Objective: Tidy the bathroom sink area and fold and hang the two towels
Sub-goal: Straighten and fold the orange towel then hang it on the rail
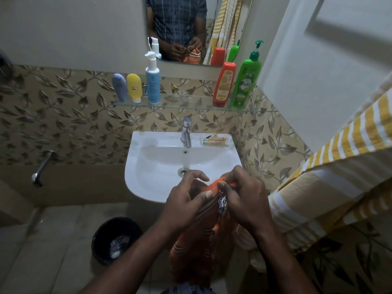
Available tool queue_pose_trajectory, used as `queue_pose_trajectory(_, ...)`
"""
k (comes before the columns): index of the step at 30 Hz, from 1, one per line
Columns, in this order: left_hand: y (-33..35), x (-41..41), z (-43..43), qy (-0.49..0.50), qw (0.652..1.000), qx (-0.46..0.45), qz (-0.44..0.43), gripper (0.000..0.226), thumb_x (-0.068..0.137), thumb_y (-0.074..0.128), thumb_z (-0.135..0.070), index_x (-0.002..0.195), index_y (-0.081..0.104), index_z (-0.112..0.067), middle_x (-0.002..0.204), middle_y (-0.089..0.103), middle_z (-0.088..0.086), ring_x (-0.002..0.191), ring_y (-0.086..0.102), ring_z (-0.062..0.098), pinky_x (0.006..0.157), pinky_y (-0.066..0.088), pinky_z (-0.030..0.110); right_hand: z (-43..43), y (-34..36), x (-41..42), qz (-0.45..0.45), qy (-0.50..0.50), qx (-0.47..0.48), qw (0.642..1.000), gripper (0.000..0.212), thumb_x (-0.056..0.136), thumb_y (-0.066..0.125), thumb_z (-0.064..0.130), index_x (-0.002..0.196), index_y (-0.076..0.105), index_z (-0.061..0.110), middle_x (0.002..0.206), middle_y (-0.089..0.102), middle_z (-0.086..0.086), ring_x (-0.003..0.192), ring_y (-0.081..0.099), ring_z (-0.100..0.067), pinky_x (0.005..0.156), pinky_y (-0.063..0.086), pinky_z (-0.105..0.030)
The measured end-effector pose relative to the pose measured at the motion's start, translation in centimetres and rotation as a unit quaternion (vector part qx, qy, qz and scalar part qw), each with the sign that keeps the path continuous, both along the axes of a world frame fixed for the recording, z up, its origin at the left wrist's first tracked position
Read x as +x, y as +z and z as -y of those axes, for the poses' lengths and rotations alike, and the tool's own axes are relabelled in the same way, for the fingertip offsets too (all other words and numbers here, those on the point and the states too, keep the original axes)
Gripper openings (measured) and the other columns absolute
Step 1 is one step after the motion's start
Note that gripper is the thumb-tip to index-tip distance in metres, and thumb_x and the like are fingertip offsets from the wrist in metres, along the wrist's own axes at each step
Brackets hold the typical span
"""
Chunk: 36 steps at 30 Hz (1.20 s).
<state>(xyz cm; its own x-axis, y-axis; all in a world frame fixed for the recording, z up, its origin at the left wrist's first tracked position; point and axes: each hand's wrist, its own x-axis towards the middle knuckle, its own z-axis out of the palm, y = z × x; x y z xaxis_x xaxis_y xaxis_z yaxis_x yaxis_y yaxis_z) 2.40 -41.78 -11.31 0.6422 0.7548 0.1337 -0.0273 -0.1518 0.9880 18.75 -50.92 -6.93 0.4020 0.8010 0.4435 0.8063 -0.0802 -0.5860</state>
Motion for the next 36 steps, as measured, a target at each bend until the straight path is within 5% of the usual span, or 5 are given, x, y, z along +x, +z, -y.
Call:
queue_pose_trajectory(4, -0.2, 0.0, 0.0, -0.019, 1.000, 0.017, -0.005, 0.015, 0.097, 0.069, -0.024, 0.110, 0.061, -0.025, 0.091, 0.073, -0.012, 0.083, 0.072, 0.007, 0.070, 0.056, 0.027, 0.2, 0.9, 0.9, 0.008, -0.040, 0.040, 0.998, 0.022, 0.085, 0.079, 0.018, 0.084, 0.058, 0.024, 0.070, 0.055, 0.029, 0.072, 0.058, 0.015, 0.062, 0.039, -0.003)
queue_pose_trajectory(11, 0.2, 0.4, 0.0, -0.034, 0.999, -0.026, 0.009, 0.020, 0.089, 0.073, -0.039, 0.106, 0.069, -0.030, 0.085, 0.075, -0.006, 0.077, 0.072, 0.013, 0.070, 0.057, 0.038, 0.2, 2.1, 1.5, 0.024, -0.045, 0.059, 0.997, 0.018, 0.086, 0.081, 0.017, 0.086, 0.063, 0.018, 0.076, 0.063, 0.017, 0.069, 0.065, -0.018, 0.061, 0.055, -0.041)
queue_pose_trajectory(23, -0.6, 0.8, -0.7, -0.043, 0.998, -0.022, -0.036, 0.020, 0.087, 0.075, -0.047, 0.093, 0.076, -0.028, 0.081, 0.076, -0.007, 0.074, 0.072, 0.011, 0.069, 0.058, 0.037, 0.5, 2.9, 2.0, 0.031, -0.057, 0.078, 0.995, 0.015, 0.088, 0.074, 0.030, 0.087, 0.059, 0.028, 0.073, 0.062, 0.021, 0.069, 0.062, -0.006, 0.059, 0.047, -0.019)
queue_pose_trajectory(32, -1.5, -0.4, -3.4, 0.218, 0.972, -0.078, -0.044, 0.018, 0.097, 0.066, -0.029, 0.080, 0.071, -0.031, 0.073, 0.073, -0.009, 0.071, 0.067, 0.012, 0.065, 0.053, 0.029, 1.3, 0.8, 4.9, -0.020, -0.226, 0.067, 0.972, 0.019, 0.095, 0.076, 0.027, 0.088, 0.059, 0.028, 0.076, 0.063, 0.013, 0.073, 0.068, -0.023, 0.061, 0.049, -0.034)
queue_pose_trajectory(36, -1.8, -1.9, -4.8, 0.269, 0.957, -0.068, -0.084, 0.015, 0.091, 0.064, -0.035, 0.081, 0.071, -0.027, 0.076, 0.074, -0.008, 0.081, 0.071, 0.024, 0.079, 0.057, 0.043, 1.8, 0.6, 6.3, -0.046, -0.266, 0.056, 0.961, 0.020, 0.097, 0.074, 0.028, 0.089, 0.055, 0.030, 0.075, 0.056, 0.016, 0.075, 0.058, -0.019, 0.068, 0.042, -0.031)
